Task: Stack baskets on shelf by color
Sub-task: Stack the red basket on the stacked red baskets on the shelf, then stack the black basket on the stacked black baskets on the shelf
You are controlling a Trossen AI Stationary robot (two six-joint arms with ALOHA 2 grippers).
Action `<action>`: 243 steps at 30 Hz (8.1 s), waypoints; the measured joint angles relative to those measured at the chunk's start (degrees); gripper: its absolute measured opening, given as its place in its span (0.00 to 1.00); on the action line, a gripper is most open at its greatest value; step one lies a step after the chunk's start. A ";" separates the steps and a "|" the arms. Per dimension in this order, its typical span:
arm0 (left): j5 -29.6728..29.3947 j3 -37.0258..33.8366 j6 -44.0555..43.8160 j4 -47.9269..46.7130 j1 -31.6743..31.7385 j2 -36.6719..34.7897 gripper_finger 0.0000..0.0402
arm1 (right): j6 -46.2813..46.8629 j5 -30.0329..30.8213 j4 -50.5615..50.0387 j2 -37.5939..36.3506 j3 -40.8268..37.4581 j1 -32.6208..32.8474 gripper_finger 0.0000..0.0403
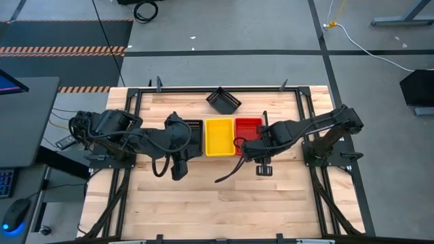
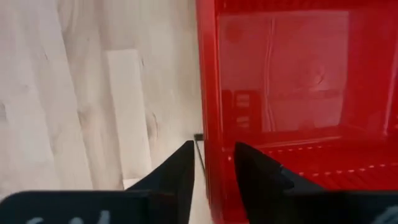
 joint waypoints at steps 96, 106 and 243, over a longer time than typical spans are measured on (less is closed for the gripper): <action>19.89 0.04 13.59 -6.18 50.04 2.36 0.43 | 9.88 18.25 -1.84 -4.46 18.65 5.84 0.26; 38.52 0.02 18.25 -4.33 61.16 14.20 0.43 | 17.35 21.26 -0.65 -4.46 18.65 -2.06 0.26; 29.64 5.60 28.55 2.80 59.10 49.66 0.52 | 28.22 9.70 1.25 -4.44 18.58 -8.22 0.26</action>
